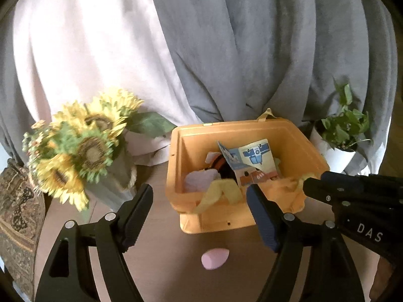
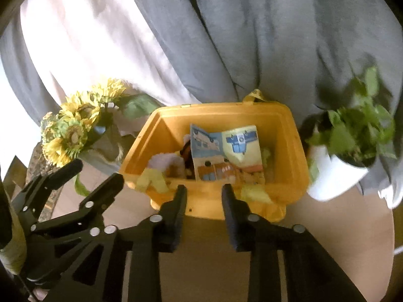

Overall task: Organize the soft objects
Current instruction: 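Move both tools back toward the pink sponge and white tissue, then grasp the pink sponge with the left tool while the right tool grasps the white tissue, then carry the sponge and tissue over the orange crate with both tools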

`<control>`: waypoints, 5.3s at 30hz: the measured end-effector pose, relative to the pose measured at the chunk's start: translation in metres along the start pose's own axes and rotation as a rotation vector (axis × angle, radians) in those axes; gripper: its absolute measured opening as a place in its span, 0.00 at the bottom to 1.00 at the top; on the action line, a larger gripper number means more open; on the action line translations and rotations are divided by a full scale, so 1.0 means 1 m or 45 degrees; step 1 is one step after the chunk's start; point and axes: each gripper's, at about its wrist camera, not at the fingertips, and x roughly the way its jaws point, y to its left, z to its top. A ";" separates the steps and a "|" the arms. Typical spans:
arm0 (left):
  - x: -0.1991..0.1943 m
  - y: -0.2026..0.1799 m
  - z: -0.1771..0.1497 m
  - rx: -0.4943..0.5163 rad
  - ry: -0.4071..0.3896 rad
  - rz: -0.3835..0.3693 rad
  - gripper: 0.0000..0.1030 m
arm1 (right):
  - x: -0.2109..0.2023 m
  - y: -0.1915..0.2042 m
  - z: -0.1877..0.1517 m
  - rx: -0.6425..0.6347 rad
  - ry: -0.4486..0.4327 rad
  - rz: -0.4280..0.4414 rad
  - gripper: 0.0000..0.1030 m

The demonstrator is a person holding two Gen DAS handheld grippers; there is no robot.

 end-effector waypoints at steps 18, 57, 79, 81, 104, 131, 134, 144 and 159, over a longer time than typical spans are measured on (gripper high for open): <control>-0.087 -0.011 -0.076 -0.092 -0.121 0.106 0.79 | -0.085 -0.017 -0.090 0.128 -0.261 -0.118 0.66; 0.026 0.065 -0.119 0.370 -0.009 -0.605 0.78 | -0.063 0.098 -0.248 0.919 -0.462 -1.139 0.86; 0.111 0.017 -0.131 0.475 0.222 -0.679 0.78 | 0.002 0.064 -0.275 1.204 -0.236 -1.209 0.86; 0.115 0.014 -0.131 0.478 0.230 -0.678 0.78 | 0.006 0.060 -0.276 1.221 -0.210 -1.203 0.86; 0.136 -0.009 -0.137 0.537 0.276 -0.653 0.57 | 0.024 0.034 -0.276 1.253 -0.053 -1.195 0.64; 0.098 0.001 -0.131 0.514 0.248 -0.750 0.37 | 0.013 0.040 -0.255 1.075 -0.124 -0.910 0.19; 0.087 0.006 -0.129 0.508 0.242 -0.747 0.37 | 0.008 0.042 -0.254 1.056 -0.131 -0.871 0.19; 0.043 0.015 -0.119 0.437 0.206 -0.709 0.37 | -0.019 0.063 -0.231 0.884 -0.209 -0.741 0.19; -0.007 0.015 -0.097 0.215 0.117 -0.544 0.37 | -0.053 0.049 -0.194 0.616 -0.277 -0.491 0.19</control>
